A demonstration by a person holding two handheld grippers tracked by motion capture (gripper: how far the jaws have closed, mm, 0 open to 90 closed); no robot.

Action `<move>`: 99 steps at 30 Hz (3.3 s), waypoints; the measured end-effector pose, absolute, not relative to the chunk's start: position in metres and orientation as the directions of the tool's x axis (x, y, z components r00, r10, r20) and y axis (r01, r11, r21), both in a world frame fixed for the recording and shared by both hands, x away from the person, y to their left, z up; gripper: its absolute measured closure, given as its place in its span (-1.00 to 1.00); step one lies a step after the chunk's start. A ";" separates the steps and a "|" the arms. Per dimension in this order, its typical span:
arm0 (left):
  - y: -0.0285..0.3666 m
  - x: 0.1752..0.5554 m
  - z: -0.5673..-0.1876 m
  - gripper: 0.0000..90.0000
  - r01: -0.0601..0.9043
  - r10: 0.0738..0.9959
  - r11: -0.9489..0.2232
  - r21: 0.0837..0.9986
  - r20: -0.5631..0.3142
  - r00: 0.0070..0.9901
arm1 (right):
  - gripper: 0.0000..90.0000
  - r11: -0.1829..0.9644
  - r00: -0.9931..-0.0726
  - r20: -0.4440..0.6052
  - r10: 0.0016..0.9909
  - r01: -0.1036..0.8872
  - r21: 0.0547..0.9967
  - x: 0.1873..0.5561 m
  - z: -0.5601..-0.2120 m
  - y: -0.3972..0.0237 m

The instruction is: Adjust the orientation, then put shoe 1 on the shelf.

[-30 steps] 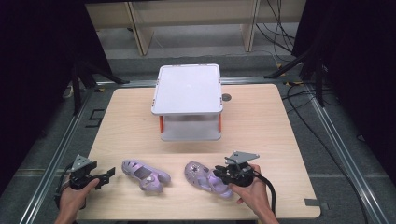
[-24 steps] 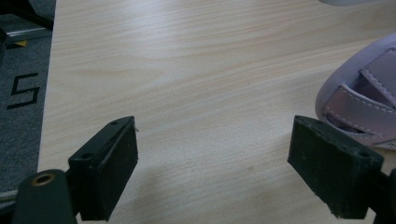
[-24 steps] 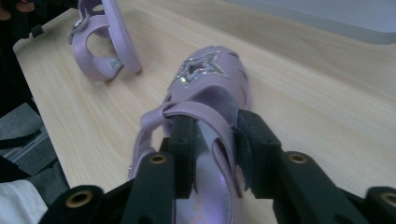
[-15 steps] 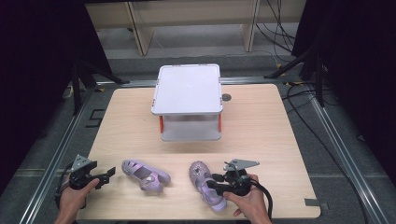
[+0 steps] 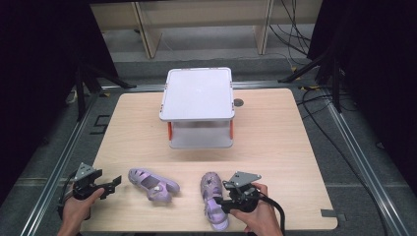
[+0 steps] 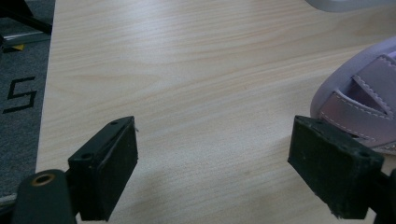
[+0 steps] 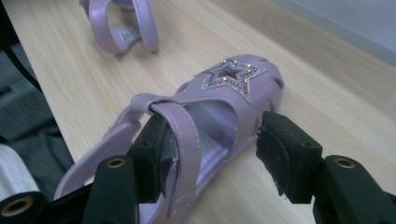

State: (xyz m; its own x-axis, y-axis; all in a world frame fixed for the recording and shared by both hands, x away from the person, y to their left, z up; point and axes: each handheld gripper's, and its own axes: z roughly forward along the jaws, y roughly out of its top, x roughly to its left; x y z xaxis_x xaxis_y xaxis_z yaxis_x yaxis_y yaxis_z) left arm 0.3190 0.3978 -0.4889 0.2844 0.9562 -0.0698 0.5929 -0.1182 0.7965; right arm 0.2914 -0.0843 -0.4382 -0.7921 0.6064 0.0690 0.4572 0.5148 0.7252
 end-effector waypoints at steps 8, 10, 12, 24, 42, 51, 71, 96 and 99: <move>0.398 0.319 -0.489 -0.66 0.602 0.958 -0.119 0.789 -0.067 0.278 | 0.10 0.601 -0.854 -0.036 0.520 0.335 0.726 0.286 -0.434 -0.089; 0.398 0.319 -0.488 -0.66 0.604 0.958 -0.119 0.788 -0.068 0.277 | 0.10 0.616 -0.869 -0.037 0.494 0.320 0.720 0.284 -0.434 -0.087; 0.398 0.319 -0.488 -0.66 0.603 0.958 -0.121 0.788 -0.067 0.278 | 0.10 0.636 -0.882 -0.055 0.468 0.293 0.713 0.282 -0.433 -0.086; 0.396 0.320 -0.489 -0.66 0.609 0.957 -0.122 0.784 -0.069 0.280 | 0.30 0.701 -0.900 -0.151 0.409 0.204 0.683 0.280 -0.437 -0.066; 0.396 0.321 -0.489 -0.66 0.606 0.957 -0.122 0.786 -0.069 0.282 | 0.79 0.680 -0.894 -0.115 0.434 0.241 0.692 0.293 -0.430 -0.076; 0.398 0.319 -0.489 -0.66 0.607 0.959 -0.118 0.786 -0.069 0.276 | 0.82 0.601 -0.886 -0.014 0.464 0.304 0.739 0.310 -0.416 -0.089; 0.400 0.319 -0.490 -0.66 0.603 0.959 -0.106 0.791 -0.079 0.272 | 0.82 0.543 -0.898 0.056 0.437 0.313 0.780 0.359 -0.350 -0.076; 0.400 0.320 -0.491 -0.66 0.602 0.957 -0.106 0.791 -0.082 0.277 | 0.82 0.548 -0.926 0.032 0.377 0.251 0.798 0.410 -0.243 -0.026; 0.400 0.320 -0.490 -0.66 0.606 0.957 -0.108 0.788 -0.082 0.278 | 0.82 0.540 -0.921 0.036 0.389 0.260 0.801 0.420 -0.235 -0.021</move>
State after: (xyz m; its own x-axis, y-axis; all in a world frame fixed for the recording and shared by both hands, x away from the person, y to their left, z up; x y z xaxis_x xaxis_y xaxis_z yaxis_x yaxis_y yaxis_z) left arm 0.3198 0.4002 -0.4903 0.2775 0.9572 -0.0820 0.6062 -0.1082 0.7880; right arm 0.4199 -0.0208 -0.2346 -0.9205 0.3890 0.0362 0.2596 0.5398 0.8007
